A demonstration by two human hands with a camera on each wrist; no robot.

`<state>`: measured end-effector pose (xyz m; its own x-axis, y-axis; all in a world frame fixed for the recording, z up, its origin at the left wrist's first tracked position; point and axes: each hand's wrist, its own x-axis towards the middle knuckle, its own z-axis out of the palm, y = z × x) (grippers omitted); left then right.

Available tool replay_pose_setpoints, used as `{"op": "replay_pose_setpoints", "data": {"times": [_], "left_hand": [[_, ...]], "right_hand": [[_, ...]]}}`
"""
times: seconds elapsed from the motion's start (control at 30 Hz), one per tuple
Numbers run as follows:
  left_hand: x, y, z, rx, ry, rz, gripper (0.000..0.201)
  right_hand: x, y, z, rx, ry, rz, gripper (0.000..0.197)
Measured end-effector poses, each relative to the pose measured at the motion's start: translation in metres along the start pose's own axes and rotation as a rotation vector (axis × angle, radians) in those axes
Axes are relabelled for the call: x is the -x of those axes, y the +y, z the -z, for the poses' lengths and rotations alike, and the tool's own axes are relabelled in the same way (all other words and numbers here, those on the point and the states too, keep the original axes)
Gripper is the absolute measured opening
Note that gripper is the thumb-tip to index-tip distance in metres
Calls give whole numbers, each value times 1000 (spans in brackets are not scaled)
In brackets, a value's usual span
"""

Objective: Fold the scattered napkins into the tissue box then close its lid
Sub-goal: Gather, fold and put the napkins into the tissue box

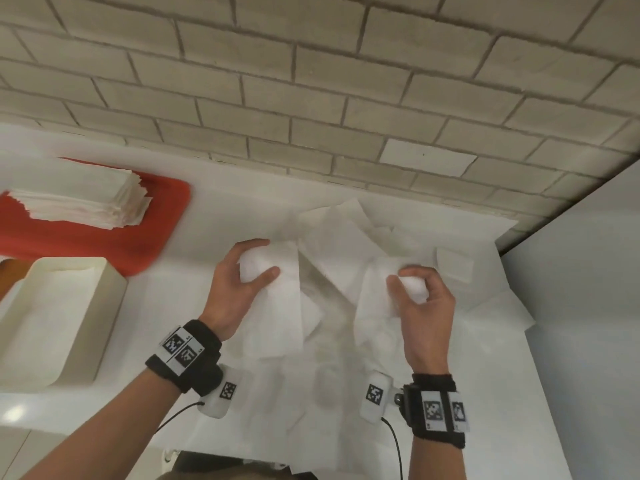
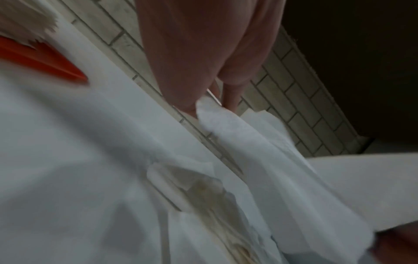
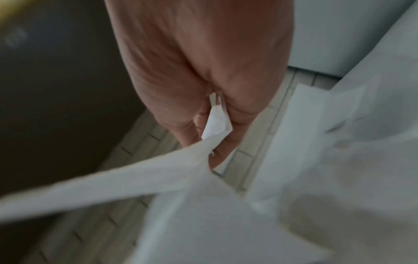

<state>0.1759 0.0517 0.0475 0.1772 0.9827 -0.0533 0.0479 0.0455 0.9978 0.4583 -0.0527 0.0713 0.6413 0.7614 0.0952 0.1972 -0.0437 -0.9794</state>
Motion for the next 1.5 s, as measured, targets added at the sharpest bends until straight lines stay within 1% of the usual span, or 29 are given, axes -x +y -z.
{"op": "replay_pose_setpoints", "data": {"times": [0.03, 0.1, 0.13, 0.2, 0.23, 0.27, 0.33, 0.4, 0.47, 0.5, 0.57, 0.6, 0.67, 0.7, 0.73, 0.83, 0.93, 0.97, 1.0, 1.07, 1.13, 1.17, 1.23, 1.27, 1.3, 1.37, 1.4, 1.47, 1.5], "left_hand": [[3, -5, 1, 7, 9, 12, 60], [8, -11, -1, -17, 29, 7, 62], [11, -11, -3, -42, 35, 2, 63], [16, -12, -8, -58, 34, -5, 64], [18, -13, -9, -54, 35, -9, 64], [19, -15, -10, -49, 38, -10, 65], [22, -20, -13, -28, 29, -14, 69], [27, -23, -15, -7, 26, -13, 76], [33, -26, -15, 69, 32, 38, 86], [34, -28, -13, 117, 31, 79, 89], [37, -32, -4, 206, -11, 165, 94], [37, -35, 2, 264, -66, 207, 91], [37, -42, 11, 399, -229, 282, 68], [38, -45, 14, 443, -291, 317, 60], [39, -47, 15, 472, -319, 347, 57], [41, -50, 12, 523, -288, 352, 54], [42, -49, 8, 554, -237, 300, 69], [42, -49, 7, 543, -231, 278, 67], [43, -48, 6, 524, -228, 258, 60], [45, -49, 7, 490, -229, 210, 46], [48, -47, 13, 453, -227, 168, 45], [50, -45, 16, 428, -233, 160, 48], [55, -42, 25, 301, -266, 169, 58], [58, -41, 29, 228, -284, 170, 56], [61, -41, 32, 195, -281, 171, 49], [65, -43, 35, 208, -181, 188, 34], [65, -44, 37, 229, -113, 201, 31], [63, -51, 42, 265, 16, 248, 32], [61, -56, 45, 262, 75, 270, 33]], "right_hand": [[0, 17, -4, 108, 9, -18, 21], [5, 48, -14, 361, -35, -20, 25], [11, 58, -21, 475, -48, 14, 23], [26, 69, -38, 551, 1, 141, 12], [35, 65, -49, 511, 8, 180, 10], [45, 57, -61, 443, -35, 164, 13], [62, 42, -86, 307, -217, 58, 22], [73, 34, -103, 182, -305, -15, 18], [77, 27, -110, 87, -310, -10, 15], [77, 24, -109, 49, -335, 1, 18], [77, 18, -104, -25, -443, 17, 29], [77, 13, -101, -53, -502, 15, 34], [76, 8, -96, -94, -578, -19, 41], [74, 5, -94, -109, -594, -47, 41], [72, 4, -92, -120, -601, -72, 37], [67, 3, -88, -77, -564, -90, 22], [68, 8, -87, -52, -507, -128, 26], [71, 10, -88, -37, -481, -107, 27], [74, 11, -90, -7, -446, -53, 26], [80, 12, -92, 29, -378, 112, 18], [86, 12, -93, 18, -380, 236, 16], [89, 11, -93, 5, -405, 252, 17], [95, 7, -94, -8, -446, 187, 22], [95, 7, -96, 3, -467, 130, 24], [94, 7, -98, 21, -490, 85, 23], [82, 17, -103, 83, -462, 29, 13], [70, 25, -107, 132, -400, 0, 15], [42, 49, -115, 344, -292, -32, 37], [29, 60, -120, 497, -291, -27, 48]]}}
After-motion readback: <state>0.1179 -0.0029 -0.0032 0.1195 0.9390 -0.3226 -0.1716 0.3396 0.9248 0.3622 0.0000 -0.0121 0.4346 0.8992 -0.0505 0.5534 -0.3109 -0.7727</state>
